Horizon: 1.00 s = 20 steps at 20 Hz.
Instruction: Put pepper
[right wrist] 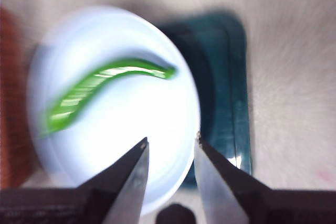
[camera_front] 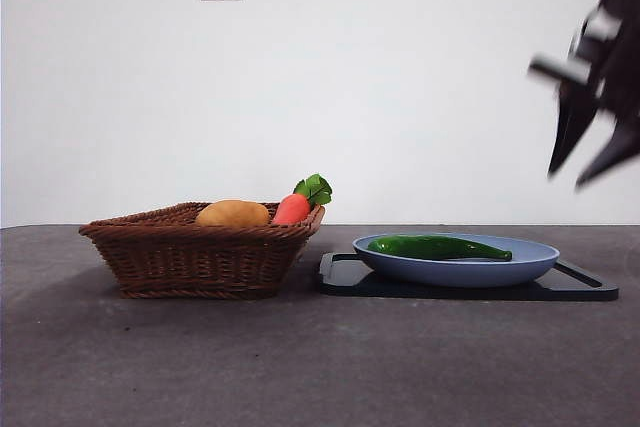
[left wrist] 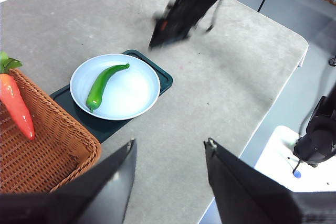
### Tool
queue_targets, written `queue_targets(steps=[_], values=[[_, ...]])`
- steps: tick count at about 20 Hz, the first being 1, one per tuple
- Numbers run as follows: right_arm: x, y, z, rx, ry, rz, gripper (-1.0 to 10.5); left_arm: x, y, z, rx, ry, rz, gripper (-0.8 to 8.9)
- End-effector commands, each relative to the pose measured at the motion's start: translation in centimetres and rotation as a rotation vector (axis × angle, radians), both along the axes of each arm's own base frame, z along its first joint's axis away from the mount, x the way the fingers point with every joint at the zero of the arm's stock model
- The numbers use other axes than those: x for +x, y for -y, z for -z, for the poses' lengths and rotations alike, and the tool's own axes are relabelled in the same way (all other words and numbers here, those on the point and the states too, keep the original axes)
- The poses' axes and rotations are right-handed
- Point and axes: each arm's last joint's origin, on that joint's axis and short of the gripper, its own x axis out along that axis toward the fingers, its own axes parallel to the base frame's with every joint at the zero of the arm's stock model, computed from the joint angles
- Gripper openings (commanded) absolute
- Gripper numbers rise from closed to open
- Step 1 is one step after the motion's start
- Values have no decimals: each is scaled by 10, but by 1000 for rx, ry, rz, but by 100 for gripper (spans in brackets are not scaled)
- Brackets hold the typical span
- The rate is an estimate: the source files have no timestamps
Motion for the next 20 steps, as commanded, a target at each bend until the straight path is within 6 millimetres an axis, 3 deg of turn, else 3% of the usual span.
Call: queue_targets(steps=[1,6,11,15,18,20], values=[[-24,-4,-38,-22,79,-68,159,-1,1,-5,-10,17,11,232],[-122,-34,-112,-57,209,-258,155,-1,1,-5,-9,18,12,232],[-210,-48,-143,-34,276,-418,154,-1,1,-5,-6,20,14,231],[-247,-46,-144,-28,227,-486,124,-2,1,-3,6,8,14,191],[-257,-44,-146,-44,268,-545,5,-2,0,-2,19,-6,14,30],[-258,-44,-146,-47,274,-550,5,-2,0,-2,21,-7,14,6]])
